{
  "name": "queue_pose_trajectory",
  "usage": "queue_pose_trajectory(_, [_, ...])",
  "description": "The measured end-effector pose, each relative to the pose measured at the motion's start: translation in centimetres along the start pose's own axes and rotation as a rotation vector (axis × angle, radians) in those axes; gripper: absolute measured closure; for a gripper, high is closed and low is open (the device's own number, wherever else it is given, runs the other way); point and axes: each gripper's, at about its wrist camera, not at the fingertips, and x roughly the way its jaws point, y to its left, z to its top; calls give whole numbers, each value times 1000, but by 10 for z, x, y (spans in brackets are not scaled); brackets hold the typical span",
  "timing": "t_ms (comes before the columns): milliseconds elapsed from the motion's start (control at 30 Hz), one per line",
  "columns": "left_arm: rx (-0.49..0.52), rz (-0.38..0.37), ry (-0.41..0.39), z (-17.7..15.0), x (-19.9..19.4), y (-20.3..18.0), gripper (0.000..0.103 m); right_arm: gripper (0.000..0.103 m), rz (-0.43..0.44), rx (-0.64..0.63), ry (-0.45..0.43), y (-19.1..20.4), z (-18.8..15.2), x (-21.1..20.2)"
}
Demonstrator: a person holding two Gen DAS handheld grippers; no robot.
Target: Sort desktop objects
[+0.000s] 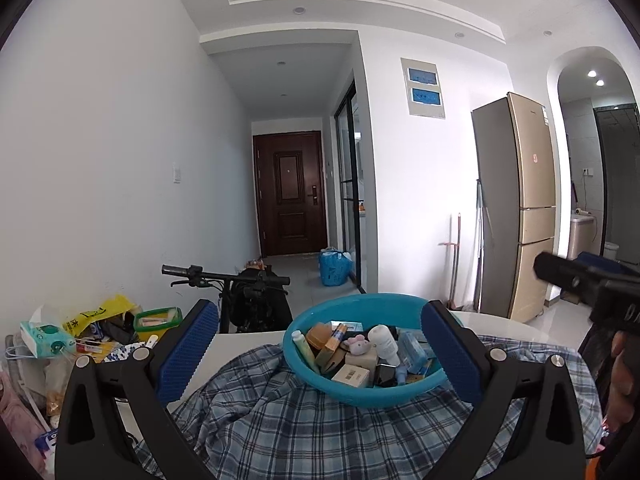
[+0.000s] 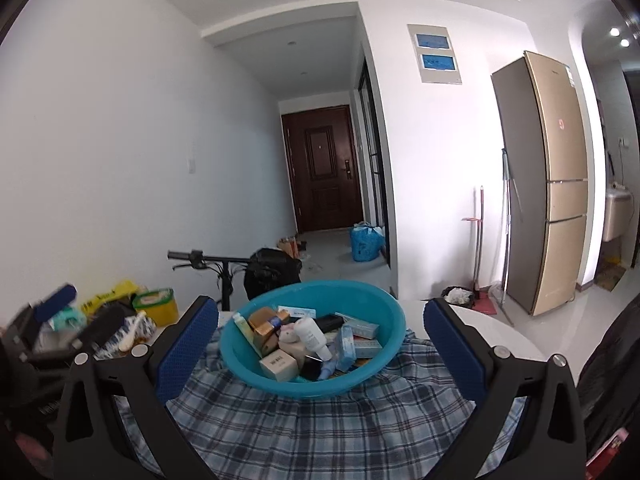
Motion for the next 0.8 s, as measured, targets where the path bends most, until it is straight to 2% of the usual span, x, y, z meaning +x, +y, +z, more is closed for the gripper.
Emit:
queue_pose_trajectory(200, [-31, 6, 1, -20, 2, 1, 0, 1, -6, 28, 25, -5, -13, 7])
queue_pose_trajectory(400, [-111, 3, 27, -41, 13, 11, 0, 1, -20, 46, 108, -10, -37, 25])
queue_pose_trajectory(467, [-118, 23, 25, -51, 18, 12, 0, 1, -24, 57, 123, -10, -46, 30])
queue_pose_trajectory(533, [-108, 27, 56, -61, 25, 11, 0, 1, -33, 65, 132, -10, -55, 34])
queue_pose_trajectory(700, [-93, 27, 88, -80, 29, 8, 0, 1, -83, 76, 116, -11, -75, 43])
queue_pose_trajectory(800, [-96, 24, 99, -87, 30, 7, 0, 1, -139, 75, 69, -13, -86, 47])
